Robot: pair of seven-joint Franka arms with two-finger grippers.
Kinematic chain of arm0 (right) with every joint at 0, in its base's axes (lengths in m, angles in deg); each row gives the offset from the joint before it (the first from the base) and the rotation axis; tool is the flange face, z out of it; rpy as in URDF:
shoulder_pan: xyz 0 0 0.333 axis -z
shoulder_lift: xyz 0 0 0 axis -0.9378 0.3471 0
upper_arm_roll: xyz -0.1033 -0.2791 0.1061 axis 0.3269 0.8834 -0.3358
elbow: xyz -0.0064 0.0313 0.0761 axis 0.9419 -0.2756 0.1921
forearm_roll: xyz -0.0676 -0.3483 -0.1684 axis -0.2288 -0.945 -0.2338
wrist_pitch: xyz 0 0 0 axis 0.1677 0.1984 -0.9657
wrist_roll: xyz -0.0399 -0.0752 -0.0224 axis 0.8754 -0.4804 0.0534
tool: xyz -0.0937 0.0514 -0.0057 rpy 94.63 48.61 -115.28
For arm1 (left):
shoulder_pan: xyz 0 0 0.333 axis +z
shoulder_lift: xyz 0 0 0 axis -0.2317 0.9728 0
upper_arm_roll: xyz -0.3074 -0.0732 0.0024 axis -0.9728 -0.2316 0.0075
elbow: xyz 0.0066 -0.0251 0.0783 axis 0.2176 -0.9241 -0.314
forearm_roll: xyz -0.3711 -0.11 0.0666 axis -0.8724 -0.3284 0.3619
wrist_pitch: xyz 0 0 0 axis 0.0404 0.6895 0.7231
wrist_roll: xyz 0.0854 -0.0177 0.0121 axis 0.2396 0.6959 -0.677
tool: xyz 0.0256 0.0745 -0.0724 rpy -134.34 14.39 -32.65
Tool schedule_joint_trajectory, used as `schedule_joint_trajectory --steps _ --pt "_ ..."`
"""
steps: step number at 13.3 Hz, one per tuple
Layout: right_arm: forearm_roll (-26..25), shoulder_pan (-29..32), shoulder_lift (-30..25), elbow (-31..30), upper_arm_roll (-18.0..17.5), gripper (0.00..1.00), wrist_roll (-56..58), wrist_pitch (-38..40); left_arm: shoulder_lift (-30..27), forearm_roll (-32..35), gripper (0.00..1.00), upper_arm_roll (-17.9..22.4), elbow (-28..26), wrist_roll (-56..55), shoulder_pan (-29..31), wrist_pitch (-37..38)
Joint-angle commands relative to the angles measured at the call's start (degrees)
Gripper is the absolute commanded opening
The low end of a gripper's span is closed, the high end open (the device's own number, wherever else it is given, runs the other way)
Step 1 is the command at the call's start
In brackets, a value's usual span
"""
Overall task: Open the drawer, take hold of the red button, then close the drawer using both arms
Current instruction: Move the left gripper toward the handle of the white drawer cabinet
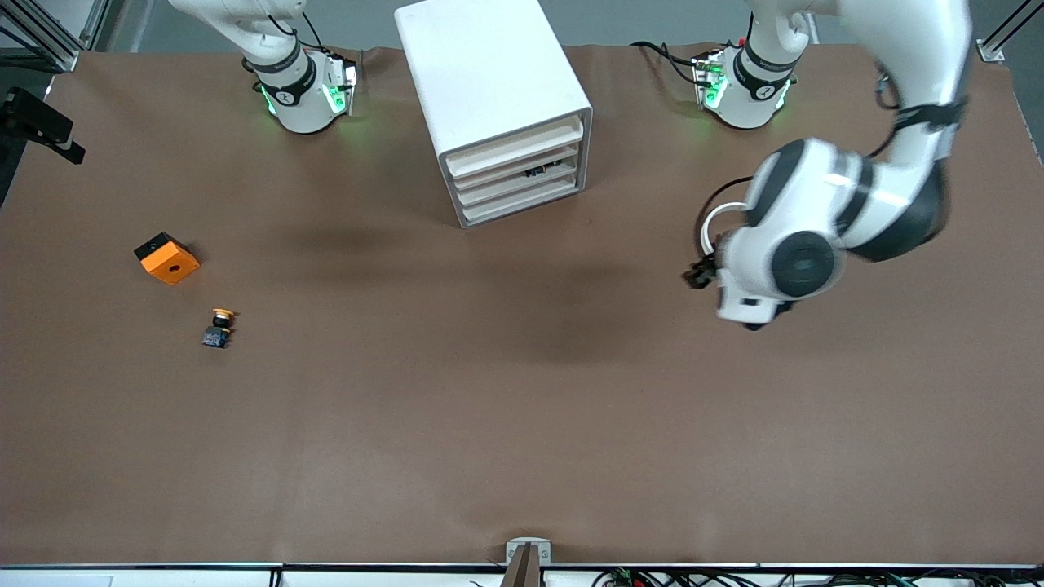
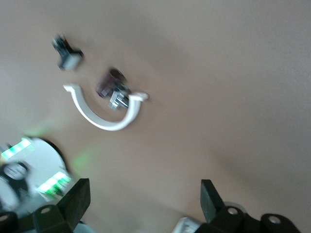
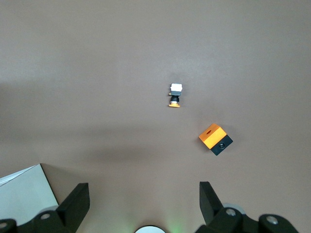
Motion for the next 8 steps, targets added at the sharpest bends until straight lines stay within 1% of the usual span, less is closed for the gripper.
schedule_joint_trajectory --steps 1,4,6,8 --pt "-0.7 -0.1 -0.8 0.4 -0.1 1.00 -0.6 0.6 4.7 -1.4 1.00 0.2 2.0 -11.4 -2.2 -1.5" --pt "-0.1 0.8 -0.4 0.5 0.3 1.00 -0.6 0.6 6.6 -11.8 1.00 0.1 2.0 -12.7 -2.4 -1.9" --pt "-0.2 1.5 0.6 0.5 0.3 1.00 -0.2 0.6 8.1 -15.1 1.00 0.1 1.9 -15.7 -2.7 -1.9" --pt "-0.4 1.9 1.2 0.3 0.3 1.00 -0.5 0.6 10.2 -18.6 1.00 0.1 2.0 -23.4 -4.4 -3.3"
